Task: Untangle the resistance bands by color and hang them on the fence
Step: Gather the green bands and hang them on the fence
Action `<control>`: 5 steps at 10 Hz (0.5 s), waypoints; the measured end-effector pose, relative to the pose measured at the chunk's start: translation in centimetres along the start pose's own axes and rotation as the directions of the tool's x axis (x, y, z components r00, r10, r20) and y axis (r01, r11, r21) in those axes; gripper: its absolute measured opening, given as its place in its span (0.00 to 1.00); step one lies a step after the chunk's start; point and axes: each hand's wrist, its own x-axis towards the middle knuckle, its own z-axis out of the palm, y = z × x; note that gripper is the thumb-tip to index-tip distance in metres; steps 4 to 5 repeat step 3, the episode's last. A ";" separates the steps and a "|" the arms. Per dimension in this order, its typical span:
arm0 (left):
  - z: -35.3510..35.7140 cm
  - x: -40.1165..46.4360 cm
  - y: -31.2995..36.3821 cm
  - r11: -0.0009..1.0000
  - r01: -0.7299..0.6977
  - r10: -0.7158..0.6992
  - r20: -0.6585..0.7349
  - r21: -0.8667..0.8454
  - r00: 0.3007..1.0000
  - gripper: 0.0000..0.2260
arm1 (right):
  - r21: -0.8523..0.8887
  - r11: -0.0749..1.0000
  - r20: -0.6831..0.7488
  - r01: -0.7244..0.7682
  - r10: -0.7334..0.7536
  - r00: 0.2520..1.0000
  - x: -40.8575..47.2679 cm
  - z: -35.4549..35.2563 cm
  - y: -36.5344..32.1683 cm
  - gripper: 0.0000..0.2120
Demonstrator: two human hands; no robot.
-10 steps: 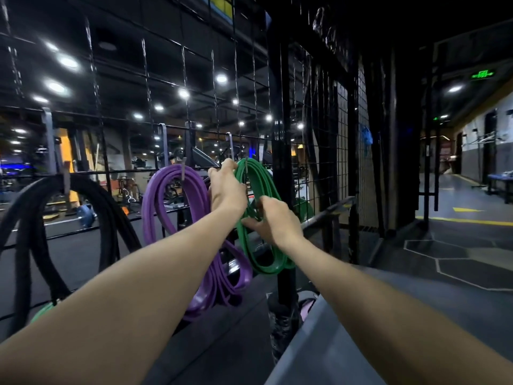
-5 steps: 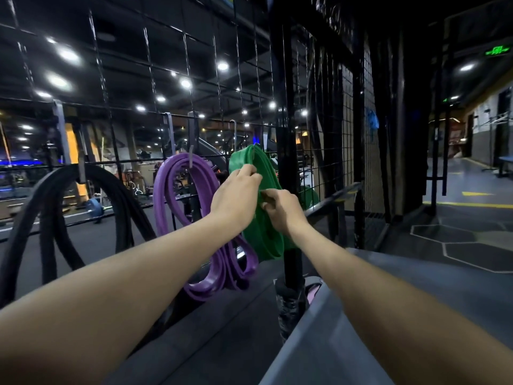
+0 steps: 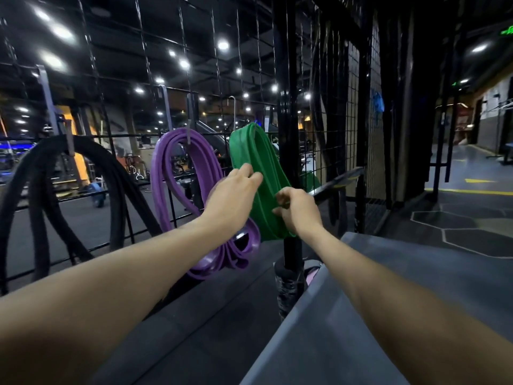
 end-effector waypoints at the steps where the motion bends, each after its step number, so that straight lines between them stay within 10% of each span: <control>1: 0.5 -1.0 0.0 0.992 -0.064 0.058 0.054 0.105 0.997 0.16 | -0.062 0.997 -0.041 0.035 -0.037 0.998 -0.7 0.8 -0.6 0.09; 5: 0.4 -1.8 -0.2 0.964 -0.104 0.073 0.133 0.244 0.988 0.14 | 0.027 0.999 -0.017 0.021 -0.021 1.000 -1.0 1.3 -0.7 0.13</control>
